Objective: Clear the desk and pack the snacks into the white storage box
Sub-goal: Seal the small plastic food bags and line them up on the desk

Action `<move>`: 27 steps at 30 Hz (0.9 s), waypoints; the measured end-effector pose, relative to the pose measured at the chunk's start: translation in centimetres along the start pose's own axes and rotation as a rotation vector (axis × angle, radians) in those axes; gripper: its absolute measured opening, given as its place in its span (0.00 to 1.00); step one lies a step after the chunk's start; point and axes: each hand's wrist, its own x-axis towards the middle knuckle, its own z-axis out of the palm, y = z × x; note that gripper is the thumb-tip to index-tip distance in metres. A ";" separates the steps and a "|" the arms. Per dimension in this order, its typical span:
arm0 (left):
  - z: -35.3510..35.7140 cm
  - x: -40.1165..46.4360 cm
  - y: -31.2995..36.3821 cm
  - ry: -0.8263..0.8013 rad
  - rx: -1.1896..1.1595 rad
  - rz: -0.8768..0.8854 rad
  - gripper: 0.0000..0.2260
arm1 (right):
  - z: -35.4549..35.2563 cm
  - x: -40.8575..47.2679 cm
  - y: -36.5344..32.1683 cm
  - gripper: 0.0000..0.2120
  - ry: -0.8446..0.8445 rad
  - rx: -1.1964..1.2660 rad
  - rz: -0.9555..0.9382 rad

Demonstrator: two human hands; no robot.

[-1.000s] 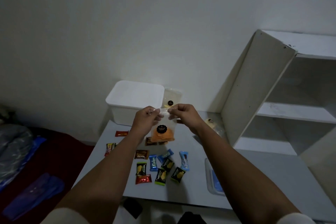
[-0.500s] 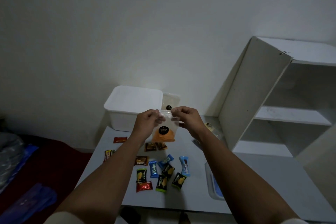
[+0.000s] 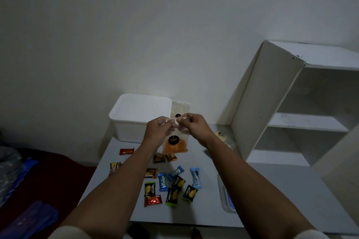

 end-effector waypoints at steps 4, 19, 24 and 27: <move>-0.5 0.0 0.2 0.018 0.014 0.022 0.09 | 0.0 -0.2 0.1 0.09 0.044 0.070 0.027; -0.7 -0.1 -0.4 0.080 0.047 0.027 0.18 | -0.3 -1.0 0.4 0.06 0.041 0.160 0.050; -0.4 -0.2 -0.5 -0.001 0.052 0.047 0.14 | -0.3 -0.8 0.4 0.05 0.042 0.076 0.005; -0.5 0.0 -0.2 -0.034 0.079 0.064 0.13 | -0.2 -0.9 0.5 0.06 0.053 0.074 0.001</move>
